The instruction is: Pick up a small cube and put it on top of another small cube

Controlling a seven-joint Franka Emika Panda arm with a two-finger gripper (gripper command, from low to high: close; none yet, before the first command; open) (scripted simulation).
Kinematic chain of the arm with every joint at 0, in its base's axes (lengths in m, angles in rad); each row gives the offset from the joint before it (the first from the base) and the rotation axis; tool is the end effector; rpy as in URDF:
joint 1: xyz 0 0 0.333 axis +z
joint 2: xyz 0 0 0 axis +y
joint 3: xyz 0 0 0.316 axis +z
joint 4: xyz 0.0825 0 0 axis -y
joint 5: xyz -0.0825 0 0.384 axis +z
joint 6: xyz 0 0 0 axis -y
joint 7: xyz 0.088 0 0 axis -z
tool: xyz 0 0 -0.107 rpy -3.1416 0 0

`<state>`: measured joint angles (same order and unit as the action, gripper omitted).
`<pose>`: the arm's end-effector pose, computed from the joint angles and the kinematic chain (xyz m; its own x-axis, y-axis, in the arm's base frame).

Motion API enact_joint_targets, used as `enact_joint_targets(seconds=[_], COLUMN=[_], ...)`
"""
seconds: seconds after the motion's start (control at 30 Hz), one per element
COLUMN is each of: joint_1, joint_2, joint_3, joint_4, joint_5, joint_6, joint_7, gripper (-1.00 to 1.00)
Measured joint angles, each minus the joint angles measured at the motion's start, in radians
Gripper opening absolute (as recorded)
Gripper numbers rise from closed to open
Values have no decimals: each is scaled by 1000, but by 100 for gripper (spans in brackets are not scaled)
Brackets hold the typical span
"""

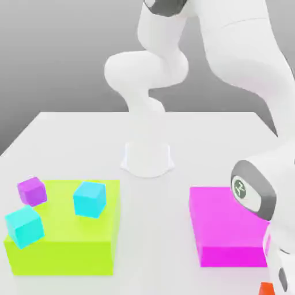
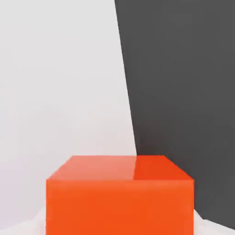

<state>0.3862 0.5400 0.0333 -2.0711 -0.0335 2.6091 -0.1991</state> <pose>0.5353 0.2396 0.1651 0.8004 0.5994 -0.0014 0.5994 -0.8004 -0.0004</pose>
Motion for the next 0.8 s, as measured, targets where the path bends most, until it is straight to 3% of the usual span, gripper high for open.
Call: enact_joint_targets(seconds=[0.07,0.43,0.6,0.67,0.7,0.8], joint_1=[-8,-224,-490,-606,-571,-568], joint_2=[-69,-396,-529,-503,-480,-480], joint_3=[-4,-274,-407,-398,-377,-377], joint_4=[-16,-184,-271,-299,-311,-311], joint_5=[5,19,30,58,68,69], joint_6=[-52,-198,-253,-205,-172,-172], joint_7=[1,158,251,252,248,248], gripper=[-100,-100,-100,-100,100,100])
